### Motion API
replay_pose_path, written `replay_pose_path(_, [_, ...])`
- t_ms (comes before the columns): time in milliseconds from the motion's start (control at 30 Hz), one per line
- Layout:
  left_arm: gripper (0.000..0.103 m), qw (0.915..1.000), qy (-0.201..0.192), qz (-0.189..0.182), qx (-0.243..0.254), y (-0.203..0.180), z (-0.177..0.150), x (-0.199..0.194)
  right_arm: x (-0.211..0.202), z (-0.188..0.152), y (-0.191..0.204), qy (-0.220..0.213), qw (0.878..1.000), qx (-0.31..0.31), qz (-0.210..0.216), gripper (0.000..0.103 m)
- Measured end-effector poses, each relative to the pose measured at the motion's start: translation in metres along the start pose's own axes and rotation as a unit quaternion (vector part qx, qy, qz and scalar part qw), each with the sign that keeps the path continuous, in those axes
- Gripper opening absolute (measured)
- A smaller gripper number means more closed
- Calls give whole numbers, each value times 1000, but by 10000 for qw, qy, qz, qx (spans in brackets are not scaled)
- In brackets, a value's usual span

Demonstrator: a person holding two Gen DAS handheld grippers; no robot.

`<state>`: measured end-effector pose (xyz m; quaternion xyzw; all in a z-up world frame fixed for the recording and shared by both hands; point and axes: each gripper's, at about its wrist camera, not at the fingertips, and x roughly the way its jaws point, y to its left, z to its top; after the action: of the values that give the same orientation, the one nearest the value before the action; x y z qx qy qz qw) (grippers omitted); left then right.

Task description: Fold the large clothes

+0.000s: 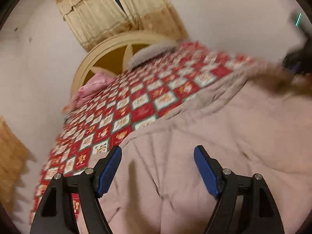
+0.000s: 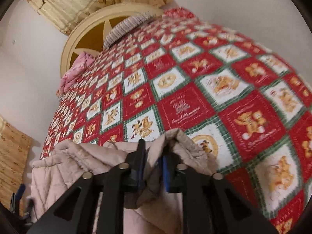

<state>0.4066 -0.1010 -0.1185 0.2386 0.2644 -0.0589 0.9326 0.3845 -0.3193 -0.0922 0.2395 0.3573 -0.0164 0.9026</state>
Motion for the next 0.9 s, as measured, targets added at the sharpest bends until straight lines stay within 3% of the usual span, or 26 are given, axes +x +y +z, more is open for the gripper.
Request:
replay_pose_path(100, [77, 9992, 217, -87, -325, 3, -1, 29, -30, -6, 28, -517, 9980, -369, 8, 60])
replay_pose_path(167, [77, 9981, 342, -82, -505, 8, -3, 40, -47, -14, 54, -945, 9926, -756, -52, 90])
replay_pose_path(233, [77, 9978, 331, -96, -574, 8, -4, 48, -51, -22, 81, -1178, 9865, -1133, -28, 91])
replay_pose_path(300, [77, 9971, 373, -132, -649, 10, -3, 53, -41, -33, 109, -1148, 9804, -1600, 7, 91])
replay_pose_path(333, [78, 9969, 379, -172, -674, 10, -2, 55, -30, -40, 124, -1000, 9765, -1906, 84, 88])
replay_pose_path(433, [79, 9958, 435, -207, -778, 14, -1, 61, 17, -54, 144, -275, 9706, -2392, 45, 62])
replay_pose_path(533, [86, 9950, 478, -197, -850, 11, -2, 69, 63, -66, 137, 389, 9675, -2474, -357, 62])
replay_pose_path(900, [96, 9915, 609, -223, -1132, 10, -15, 84, 80, -80, 114, 310, 9722, -2291, -378, 63])
